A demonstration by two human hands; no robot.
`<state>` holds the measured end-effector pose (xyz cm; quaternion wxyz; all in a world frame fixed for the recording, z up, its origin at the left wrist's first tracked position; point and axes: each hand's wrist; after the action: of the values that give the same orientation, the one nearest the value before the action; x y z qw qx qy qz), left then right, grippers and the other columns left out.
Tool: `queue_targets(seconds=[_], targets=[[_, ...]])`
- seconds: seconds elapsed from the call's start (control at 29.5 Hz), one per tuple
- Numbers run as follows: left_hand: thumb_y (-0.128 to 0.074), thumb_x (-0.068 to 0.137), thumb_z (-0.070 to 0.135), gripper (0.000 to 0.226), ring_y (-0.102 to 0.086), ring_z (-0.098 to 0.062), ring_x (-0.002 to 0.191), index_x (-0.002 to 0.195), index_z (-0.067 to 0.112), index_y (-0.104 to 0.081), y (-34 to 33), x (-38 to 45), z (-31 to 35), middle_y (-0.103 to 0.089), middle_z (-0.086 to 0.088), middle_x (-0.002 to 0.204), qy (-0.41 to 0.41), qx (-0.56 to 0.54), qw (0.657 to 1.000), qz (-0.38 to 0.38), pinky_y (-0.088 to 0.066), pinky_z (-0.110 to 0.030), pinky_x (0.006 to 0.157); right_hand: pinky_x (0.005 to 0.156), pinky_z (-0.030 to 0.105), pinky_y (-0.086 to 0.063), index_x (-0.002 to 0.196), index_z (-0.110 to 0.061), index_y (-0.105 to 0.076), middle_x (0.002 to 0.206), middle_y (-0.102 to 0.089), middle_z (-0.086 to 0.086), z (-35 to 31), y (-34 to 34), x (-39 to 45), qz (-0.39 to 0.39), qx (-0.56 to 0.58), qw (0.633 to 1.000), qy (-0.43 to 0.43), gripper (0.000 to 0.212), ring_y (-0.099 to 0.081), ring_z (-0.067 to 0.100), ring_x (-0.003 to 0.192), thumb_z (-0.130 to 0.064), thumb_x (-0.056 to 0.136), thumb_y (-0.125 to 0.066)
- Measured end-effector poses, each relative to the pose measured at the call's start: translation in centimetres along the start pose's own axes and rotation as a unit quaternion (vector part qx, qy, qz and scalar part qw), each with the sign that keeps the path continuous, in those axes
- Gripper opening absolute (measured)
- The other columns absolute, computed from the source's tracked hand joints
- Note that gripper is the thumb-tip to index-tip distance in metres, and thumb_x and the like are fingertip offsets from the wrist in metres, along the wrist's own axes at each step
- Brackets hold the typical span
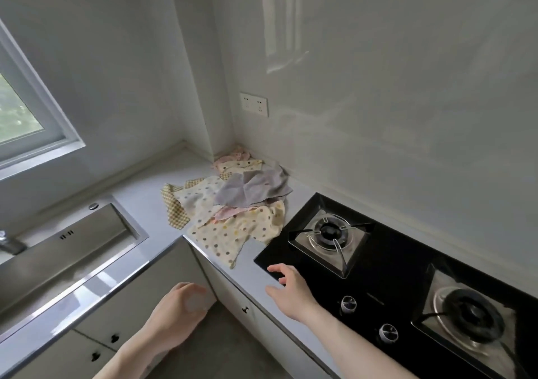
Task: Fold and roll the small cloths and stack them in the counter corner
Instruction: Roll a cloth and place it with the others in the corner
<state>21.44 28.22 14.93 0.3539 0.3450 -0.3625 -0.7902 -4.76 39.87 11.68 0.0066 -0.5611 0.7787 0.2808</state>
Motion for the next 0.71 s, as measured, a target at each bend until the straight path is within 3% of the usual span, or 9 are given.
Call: queue_targets(seconds=[0.27,0.44,0.71], targets=[[-0.072,0.089,0.028,0.032,-0.056,-0.006,0.113,0.114,0.043,-0.059,2.6,8.5,-2.2,-0.052,0.015,0.128,0.000,0.023,0.999,-0.025,-0.041,-0.019,0.093,0.103,0.029,-0.048,0.136,-0.031,-0.053,0.139,-0.044,-0.013,-1.4,-0.4,8.4,-0.001,-0.020,1.000,-0.012,0.043,-0.047,0.006,0.123,-0.025,0.095,-0.061],[-0.065,0.089,0.024,0.039,-0.055,-0.012,0.125,0.126,0.036,-0.064,3.3,14.3,-1.6,-0.053,0.010,0.134,-0.008,0.052,0.996,-0.065,-0.045,-0.026,0.106,0.099,0.030,-0.051,0.136,-0.029,-0.054,0.137,-0.046,-0.013,-1.3,-0.3,11.4,0.022,-0.027,0.999,-0.020,0.043,-0.050,0.006,0.120,-0.028,0.093,-0.063],[-0.066,0.092,0.032,0.027,-0.053,-0.012,0.121,0.114,0.044,-0.055,3.1,23.6,-1.5,-0.048,0.010,0.133,-0.061,0.072,0.986,-0.139,-0.046,-0.026,0.100,0.089,0.024,-0.053,0.133,-0.036,-0.055,0.133,-0.049,-0.019,-0.8,-1.3,13.5,0.062,-0.008,0.996,-0.066,0.041,-0.052,0.002,0.118,-0.032,0.093,-0.064]])
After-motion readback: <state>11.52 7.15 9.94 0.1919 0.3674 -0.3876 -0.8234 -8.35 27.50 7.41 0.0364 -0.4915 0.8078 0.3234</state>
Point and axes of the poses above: each hand's wrist, its own x-axis towards the middle knuckle, its own y-axis out of the back of the hand, z = x × y
